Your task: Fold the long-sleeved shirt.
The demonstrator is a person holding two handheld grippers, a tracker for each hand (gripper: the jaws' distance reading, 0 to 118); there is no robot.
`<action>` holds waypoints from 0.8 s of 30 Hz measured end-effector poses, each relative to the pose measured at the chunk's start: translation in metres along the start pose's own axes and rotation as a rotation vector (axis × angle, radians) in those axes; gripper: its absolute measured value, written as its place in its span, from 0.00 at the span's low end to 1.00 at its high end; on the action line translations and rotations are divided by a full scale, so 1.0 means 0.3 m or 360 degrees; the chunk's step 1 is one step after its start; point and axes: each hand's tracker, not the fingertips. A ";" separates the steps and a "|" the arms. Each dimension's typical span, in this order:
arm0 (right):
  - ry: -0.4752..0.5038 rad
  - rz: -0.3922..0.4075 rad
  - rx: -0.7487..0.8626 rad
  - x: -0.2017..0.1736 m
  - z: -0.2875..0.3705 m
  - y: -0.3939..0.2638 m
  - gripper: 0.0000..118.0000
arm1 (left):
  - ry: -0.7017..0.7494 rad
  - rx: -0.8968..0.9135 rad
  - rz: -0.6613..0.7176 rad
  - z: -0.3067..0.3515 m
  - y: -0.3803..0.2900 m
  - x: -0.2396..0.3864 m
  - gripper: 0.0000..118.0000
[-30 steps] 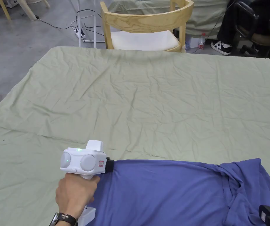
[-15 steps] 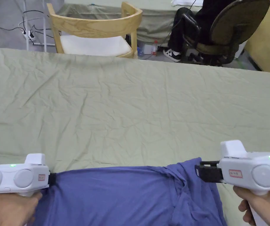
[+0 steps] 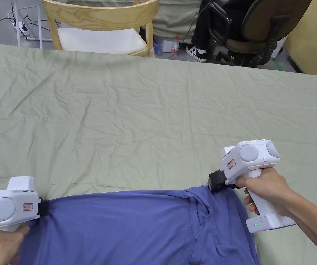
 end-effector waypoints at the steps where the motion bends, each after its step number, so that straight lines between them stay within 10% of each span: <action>1: 0.0006 -0.0020 0.0006 0.000 -0.002 0.001 0.50 | 0.0003 0.0001 -0.0001 -0.006 0.003 -0.003 0.06; 6: 0.0001 -0.0025 0.0036 -0.003 -0.021 -0.020 0.45 | 0.0024 0.0005 -0.0019 -0.009 0.004 0.005 0.06; 10: 0.0002 -0.0101 0.0136 -0.009 -0.005 -0.046 0.14 | 0.0019 -0.0002 -0.0026 -0.001 0.015 0.000 0.06; 24: 0.0037 -0.0059 0.0629 -0.058 0.470 -0.425 0.12 | 0.0000 0.0283 -0.0112 0.402 -0.042 0.040 0.06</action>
